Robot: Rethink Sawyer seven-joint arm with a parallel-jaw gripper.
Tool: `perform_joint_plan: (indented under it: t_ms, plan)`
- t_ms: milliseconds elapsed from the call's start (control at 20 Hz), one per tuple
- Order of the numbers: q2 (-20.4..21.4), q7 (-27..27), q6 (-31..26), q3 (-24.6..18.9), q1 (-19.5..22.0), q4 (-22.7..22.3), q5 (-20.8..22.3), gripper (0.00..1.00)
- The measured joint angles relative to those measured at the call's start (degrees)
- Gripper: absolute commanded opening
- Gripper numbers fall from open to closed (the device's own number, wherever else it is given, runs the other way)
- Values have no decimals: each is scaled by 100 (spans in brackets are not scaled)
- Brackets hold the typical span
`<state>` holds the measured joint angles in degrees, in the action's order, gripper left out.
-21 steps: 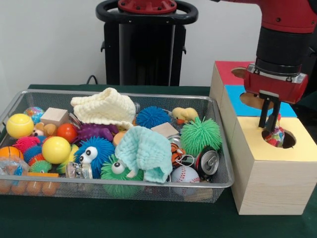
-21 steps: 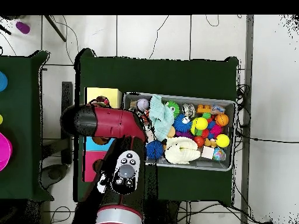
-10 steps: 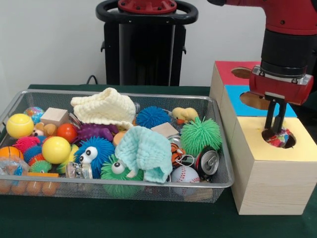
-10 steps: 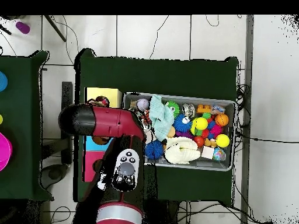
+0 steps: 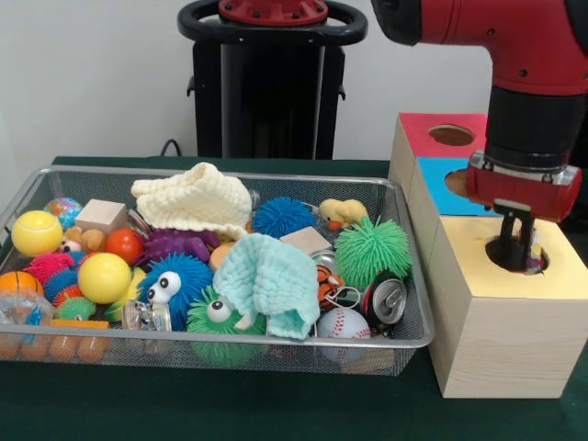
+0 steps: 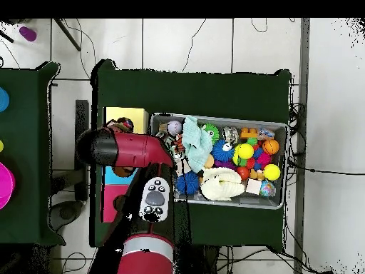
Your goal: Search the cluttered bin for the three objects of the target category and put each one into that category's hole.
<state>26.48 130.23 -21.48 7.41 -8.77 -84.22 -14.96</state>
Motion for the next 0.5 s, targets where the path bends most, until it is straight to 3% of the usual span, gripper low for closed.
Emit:
perform_joint_plan:
  t_ms: [300, 500]
  plan:
    - [-345, -1, 1069, 43, -35, 69, 8, 0]
    - [-351, -1, 1271, 65, -64, 66, 149, 0]
